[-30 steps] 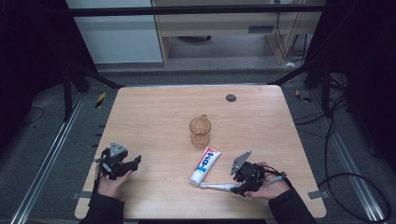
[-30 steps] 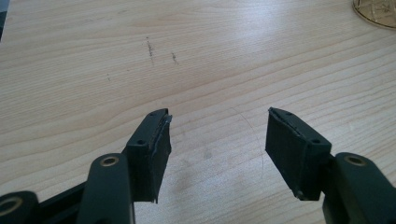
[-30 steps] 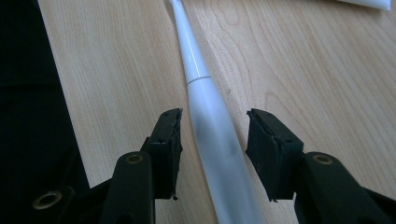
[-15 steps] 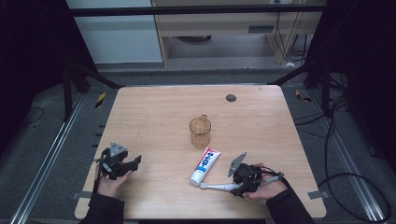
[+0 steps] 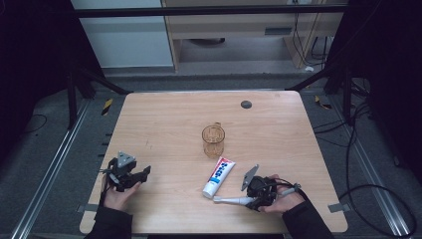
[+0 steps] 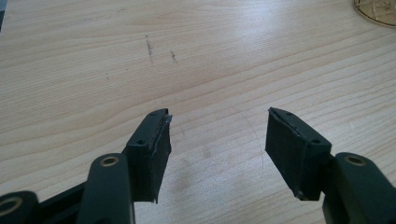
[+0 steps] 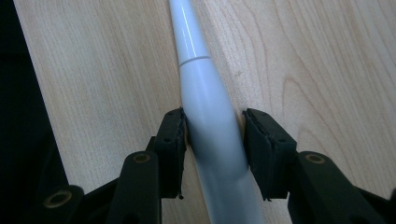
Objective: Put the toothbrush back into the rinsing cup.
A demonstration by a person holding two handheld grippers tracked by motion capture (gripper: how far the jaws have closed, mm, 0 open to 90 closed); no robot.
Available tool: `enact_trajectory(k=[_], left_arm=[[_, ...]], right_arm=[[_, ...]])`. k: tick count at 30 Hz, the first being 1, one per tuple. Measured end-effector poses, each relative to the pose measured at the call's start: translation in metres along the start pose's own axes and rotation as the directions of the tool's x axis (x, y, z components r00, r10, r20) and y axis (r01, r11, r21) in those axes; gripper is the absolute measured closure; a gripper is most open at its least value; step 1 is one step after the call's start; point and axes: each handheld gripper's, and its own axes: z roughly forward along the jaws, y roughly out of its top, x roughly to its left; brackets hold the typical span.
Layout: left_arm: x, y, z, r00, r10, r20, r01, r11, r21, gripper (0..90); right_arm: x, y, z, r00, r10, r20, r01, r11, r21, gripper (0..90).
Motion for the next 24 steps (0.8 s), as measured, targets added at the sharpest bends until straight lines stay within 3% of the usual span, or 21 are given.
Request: enact_trajectory(k=[9,16,24], left_arm=[[0.0,0.0,0.0,1.0,0.0,0.001,0.0,1.0,0.002,39.5],[0.0,0.0,0.0,1.0,0.0,0.001,0.0,1.0,0.002,39.5],[0.0,0.0,0.0,1.0,-0.001,0.001,0.001,1.0,0.001,39.5]], right_arm=[[0.0,0.0,-0.001,1.0,-0.003,-0.005,0.003,1.0,0.01,66.0],[0.0,-0.001,-0.002,0.9995,0.026,-0.015,-0.026,0.999,0.02,66.8],[0.002,-0.004,-0.011,0.9979,0.056,-0.033,-0.056,0.998,-0.005,67.0]])
